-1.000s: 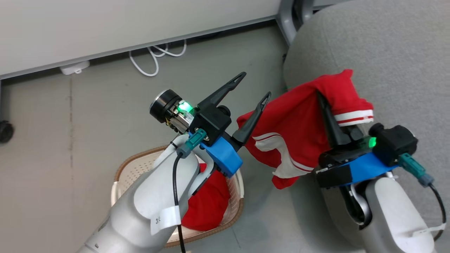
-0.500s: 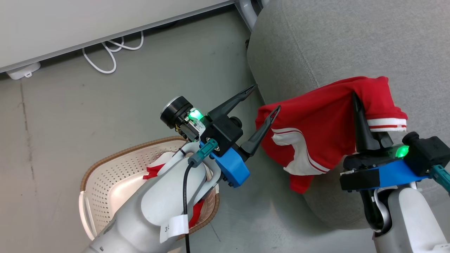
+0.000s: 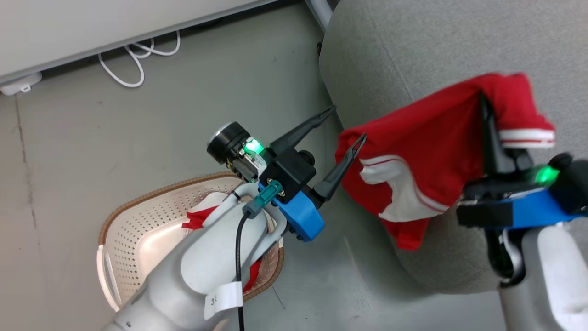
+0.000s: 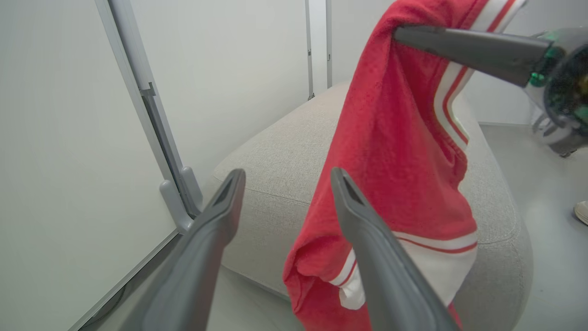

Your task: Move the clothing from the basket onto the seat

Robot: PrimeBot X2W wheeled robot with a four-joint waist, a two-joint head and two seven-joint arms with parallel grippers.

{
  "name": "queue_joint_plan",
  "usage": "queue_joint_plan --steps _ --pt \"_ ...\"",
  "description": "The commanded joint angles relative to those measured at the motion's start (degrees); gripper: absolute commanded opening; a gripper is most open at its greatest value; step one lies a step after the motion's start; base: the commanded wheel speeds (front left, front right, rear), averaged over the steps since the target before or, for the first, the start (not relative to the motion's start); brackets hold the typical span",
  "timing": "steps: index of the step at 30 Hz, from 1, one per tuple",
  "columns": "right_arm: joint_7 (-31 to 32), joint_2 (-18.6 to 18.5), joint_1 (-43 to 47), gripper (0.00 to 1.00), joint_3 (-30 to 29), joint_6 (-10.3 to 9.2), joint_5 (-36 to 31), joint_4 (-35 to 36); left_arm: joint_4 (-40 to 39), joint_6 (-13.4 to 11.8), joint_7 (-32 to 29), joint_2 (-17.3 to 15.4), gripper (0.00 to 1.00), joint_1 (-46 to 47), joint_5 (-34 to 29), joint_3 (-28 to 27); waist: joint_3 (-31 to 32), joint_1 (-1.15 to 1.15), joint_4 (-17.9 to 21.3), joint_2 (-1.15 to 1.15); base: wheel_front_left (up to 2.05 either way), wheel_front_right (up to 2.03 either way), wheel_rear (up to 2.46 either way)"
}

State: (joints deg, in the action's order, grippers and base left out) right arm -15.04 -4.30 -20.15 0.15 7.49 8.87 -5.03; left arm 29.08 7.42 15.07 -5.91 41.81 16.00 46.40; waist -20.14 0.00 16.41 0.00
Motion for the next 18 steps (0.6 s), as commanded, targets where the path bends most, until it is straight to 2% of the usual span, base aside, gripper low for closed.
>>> queue_joint_plan --steps 1,6,10,15,18 --pt "-0.2 -0.6 -2.2 0.0 -0.6 0.01 -0.1 1.1 -0.5 0.1 0.2 -0.5 1.0 1.3 -0.6 -0.6 -1.1 0.0 -0.2 0.0 0.0 0.0 0.0" --pt "-0.2 -3.6 -12.6 0.0 -4.4 0.01 0.4 5.5 -2.2 0.1 0.2 -2.0 1.0 4.3 -2.2 -1.0 -7.3 0.0 -0.3 0.0 0.0 0.0 0.0" --pt "-0.2 -7.5 -21.6 0.0 -8.6 0.0 -0.1 8.6 -2.8 0.1 0.2 -3.4 1.0 6.7 -3.2 -0.9 -12.8 0.0 -0.1 0.0 0.0 0.0 0.0" --pt "-0.2 -14.5 -32.5 0.0 -15.8 0.01 -0.8 10.8 -3.4 0.1 0.0 -5.1 1.0 9.7 -3.6 -0.6 -19.0 0.0 -0.1 0.0 0.0 0.0 0.0" --pt "-0.2 -20.4 -38.1 0.0 -19.8 0.0 -0.3 8.4 -4.1 0.1 0.0 -6.1 1.0 11.0 -3.9 -0.5 -21.6 0.0 0.0 0.0 0.0 0.0 0.0"
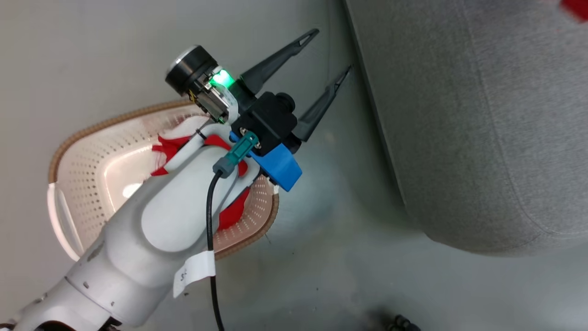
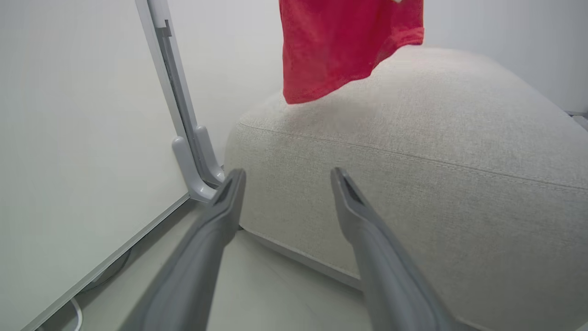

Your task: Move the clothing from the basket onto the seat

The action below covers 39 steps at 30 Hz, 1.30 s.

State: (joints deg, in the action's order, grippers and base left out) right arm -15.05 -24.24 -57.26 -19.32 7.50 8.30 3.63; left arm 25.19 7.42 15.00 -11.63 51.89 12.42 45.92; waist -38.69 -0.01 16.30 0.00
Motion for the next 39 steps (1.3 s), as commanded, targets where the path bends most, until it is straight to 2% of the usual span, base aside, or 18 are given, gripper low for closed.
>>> queue_joint_plan --steps 1,4,8,14,20,28,29,30,33,39 --pt "-0.2 -2.5 -2.3 0.0 -1.5 -0.01 0.3 -1.4 -0.5 0.1 -0.1 -0.5 1.0 1.4 -0.4 0.1 -3.9 0.01 0.1 0.0 0.0 0.0 0.0" --pt "-0.2 -6.4 -5.3 0.0 -4.7 -0.01 0.8 -4.8 -1.1 0.1 -0.5 -1.3 1.0 2.4 -0.8 0.3 -5.8 0.01 0.2 0.0 0.0 0.0 0.0" --pt "-0.1 -8.3 -4.1 0.0 -6.2 -0.01 -0.1 -10.5 -2.1 0.1 -1.0 -1.7 1.0 3.4 -0.9 0.6 -7.6 0.01 0.2 0.0 0.0 0.0 0.0" --pt "-0.1 -4.6 0.4 0.0 -5.4 -0.01 -1.3 -17.7 -3.4 -0.1 -1.7 -2.4 1.0 4.1 -1.2 1.1 -9.4 0.01 0.3 0.0 0.0 0.0 0.0" --pt "-0.1 0.2 5.9 0.0 -4.0 -0.01 -2.7 -22.5 -4.1 -0.1 -2.2 -2.9 1.0 4.7 -1.0 1.4 -10.3 0.01 0.2 0.0 0.0 0.0 0.0" --pt "-0.1 4.3 10.3 0.0 -2.9 -0.01 -2.4 -27.9 -4.6 -0.5 -2.2 -3.5 1.0 4.9 -0.5 1.5 -10.4 0.01 0.1 0.0 0.0 0.0 0.0" --pt "-0.1 5.0 10.9 0.45 -2.4 -0.01 -1.4 -29.2 -4.6 -0.7 -2.1 -3.6 1.0 4.5 -0.5 1.6 -10.2 0.01 0.3 0.0 0.0 0.0 0.0" --pt "-0.1 4.9 11.1 1.0 -2.4 -0.01 -1.5 -29.4 -4.5 -0.9 -2.0 -3.8 1.0 4.3 -0.4 1.6 -10.0 0.01 0.4 0.0 0.0 0.0 0.0" --pt "-0.1 5.8 12.5 1.0 -2.8 -0.01 -1.3 -28.5 -4.2 -1.2 -1.6 -3.7 1.0 3.4 0.0 1.7 -8.5 0.01 0.6 0.0 0.0 0.0 0.0" --pt "-0.1 8.0 22.7 1.0 -5.8 -0.01 -3.3 -22.7 -2.8 -2.2 -0.1 -2.0 1.0 0.0 1.7 1.1 -0.8 0.01 0.8 0.0 0.0 0.0 0.0"
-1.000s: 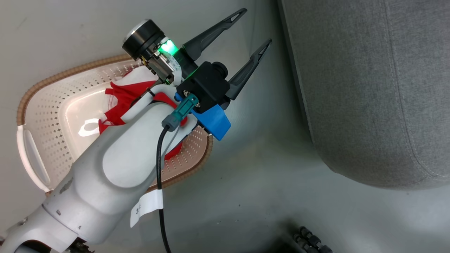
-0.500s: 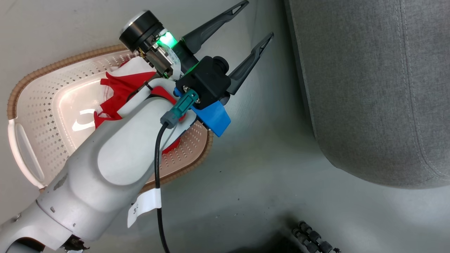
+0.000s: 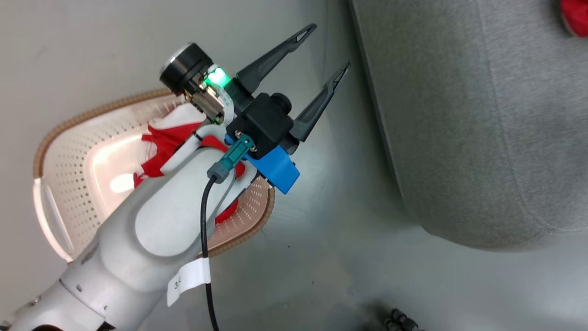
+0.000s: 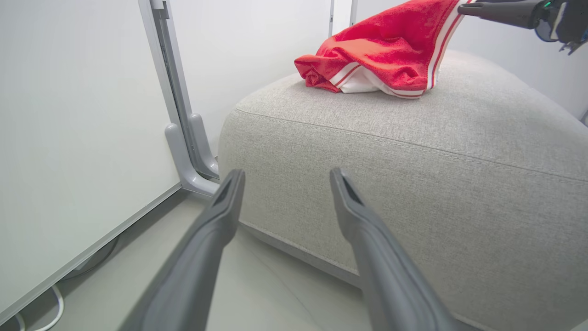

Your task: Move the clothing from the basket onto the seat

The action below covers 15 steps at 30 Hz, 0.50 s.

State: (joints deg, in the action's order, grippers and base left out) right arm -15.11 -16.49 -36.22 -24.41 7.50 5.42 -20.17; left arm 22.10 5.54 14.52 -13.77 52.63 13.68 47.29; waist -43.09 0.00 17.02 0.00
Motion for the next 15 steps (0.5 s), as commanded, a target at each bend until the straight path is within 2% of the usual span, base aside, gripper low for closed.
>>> queue_joint_plan --steps 1,8,15 --pt "-0.1 0.3 1.7 1.0 -0.7 -0.01 -0.4 1.1 0.2 -0.3 0.4 0.1 1.0 -0.7 0.4 -0.3 3.6 0.0 0.1 0.0 0.0 0.0 0.0" --pt "-0.1 2.9 11.4 1.0 -0.8 -0.01 -1.9 11.6 -1.0 -2.1 0.7 1.0 1.0 -6.3 2.6 -4.2 12.8 0.0 0.2 0.0 0.0 0.0 0.0" --pt "-0.1 4.2 15.2 1.0 6.0 -0.01 -1.5 20.0 -5.2 -4.0 0.7 0.7 1.0 -13.4 2.9 -11.9 19.6 0.0 -2.6 0.0 0.0 0.0 0.0"
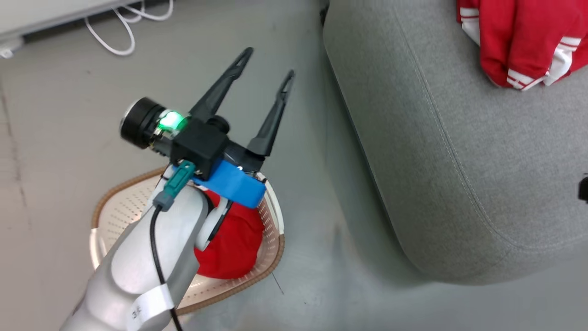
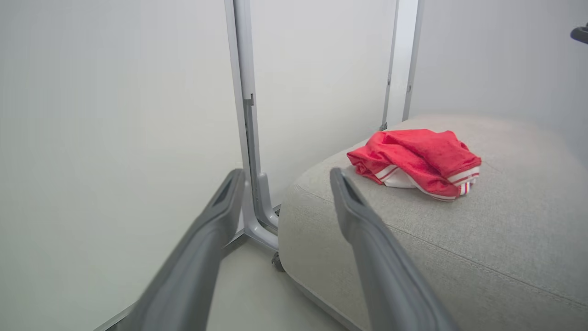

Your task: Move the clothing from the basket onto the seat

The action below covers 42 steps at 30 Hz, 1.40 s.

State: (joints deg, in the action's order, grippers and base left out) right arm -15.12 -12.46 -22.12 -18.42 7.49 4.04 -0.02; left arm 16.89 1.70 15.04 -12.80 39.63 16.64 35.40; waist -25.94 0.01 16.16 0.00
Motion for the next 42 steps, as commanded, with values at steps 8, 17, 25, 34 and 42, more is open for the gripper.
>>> queue_joint_plan --steps 8,17,25,34,42 --pt "-0.1 2.2 3.5 1.0 10.6 0.01 0.9 3.0 -3.3 -1.0 0.2 1.0 1.0 -9.2 -1.1 -10.2 8.2 -0.01 -7.0 0.0 0.0 0.0 0.0" --pt "-0.1 5.1 6.1 1.0 17.7 0.01 1.6 1.1 -4.8 0.1 0.2 3.1 1.0 -18.6 -3.5 -21.0 13.7 -0.01 -11.4 0.0 0.0 0.0 0.0" --pt "-0.1 6.5 9.9 1.0 19.1 0.01 2.4 -1.4 -5.4 1.9 0.2 5.9 1.0 -25.8 -5.8 -28.2 17.6 -0.01 -13.5 0.0 0.0 0.0 0.0" --pt "-0.1 7.8 15.7 1.0 18.9 0.01 3.1 -3.8 -5.5 3.8 0.2 8.4 1.0 -31.2 -8.0 -32.7 20.4 -0.01 -14.9 0.0 0.0 0.0 0.0" --pt "-0.1 8.6 18.7 1.0 17.5 0.01 3.3 -4.6 -4.7 4.9 0.2 9.4 1.0 -33.5 -8.7 -34.2 21.5 -0.01 -15.9 0.0 0.0 0.0 0.0"
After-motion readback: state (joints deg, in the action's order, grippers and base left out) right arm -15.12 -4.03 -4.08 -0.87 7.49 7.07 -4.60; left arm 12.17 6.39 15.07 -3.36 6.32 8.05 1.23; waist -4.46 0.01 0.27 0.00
